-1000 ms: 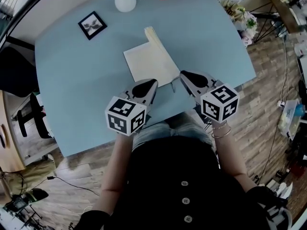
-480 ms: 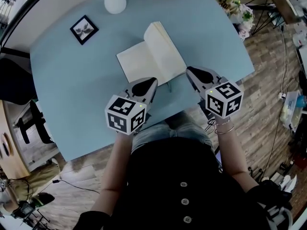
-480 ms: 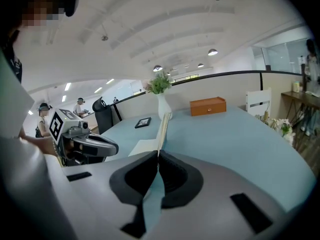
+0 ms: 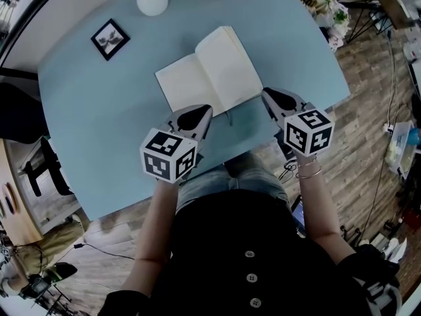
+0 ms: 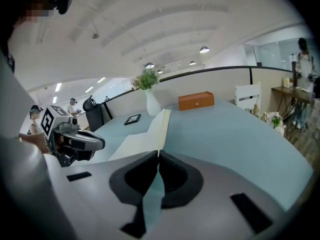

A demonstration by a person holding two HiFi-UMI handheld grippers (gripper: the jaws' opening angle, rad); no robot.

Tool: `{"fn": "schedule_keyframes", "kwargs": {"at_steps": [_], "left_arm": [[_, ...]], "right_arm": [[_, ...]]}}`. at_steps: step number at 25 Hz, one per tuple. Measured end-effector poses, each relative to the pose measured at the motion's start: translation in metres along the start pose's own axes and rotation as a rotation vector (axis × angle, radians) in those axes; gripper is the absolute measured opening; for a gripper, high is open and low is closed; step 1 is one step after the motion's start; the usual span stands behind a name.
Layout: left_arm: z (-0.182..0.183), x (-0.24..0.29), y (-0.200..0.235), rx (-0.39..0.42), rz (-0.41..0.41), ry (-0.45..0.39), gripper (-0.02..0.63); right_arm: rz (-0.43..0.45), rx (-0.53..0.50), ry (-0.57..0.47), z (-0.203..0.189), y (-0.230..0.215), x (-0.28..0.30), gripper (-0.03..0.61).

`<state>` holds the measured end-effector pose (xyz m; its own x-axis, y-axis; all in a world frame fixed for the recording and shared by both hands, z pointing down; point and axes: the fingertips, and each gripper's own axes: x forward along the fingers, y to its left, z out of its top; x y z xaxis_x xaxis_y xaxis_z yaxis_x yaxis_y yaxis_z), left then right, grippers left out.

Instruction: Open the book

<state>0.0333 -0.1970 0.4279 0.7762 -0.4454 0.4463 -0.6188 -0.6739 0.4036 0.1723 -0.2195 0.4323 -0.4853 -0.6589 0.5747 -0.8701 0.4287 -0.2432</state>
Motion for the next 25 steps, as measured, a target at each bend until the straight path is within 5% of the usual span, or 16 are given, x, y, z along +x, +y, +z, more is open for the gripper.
{"fn": "schedule_keyframes", "kwargs": {"at_steps": [25], "left_arm": [[-0.005,0.039,-0.005,0.010,-0.035,0.073,0.012]], "right_arm": [[-0.156,-0.010,0.138,-0.055,-0.052,0.026,0.016]]}}
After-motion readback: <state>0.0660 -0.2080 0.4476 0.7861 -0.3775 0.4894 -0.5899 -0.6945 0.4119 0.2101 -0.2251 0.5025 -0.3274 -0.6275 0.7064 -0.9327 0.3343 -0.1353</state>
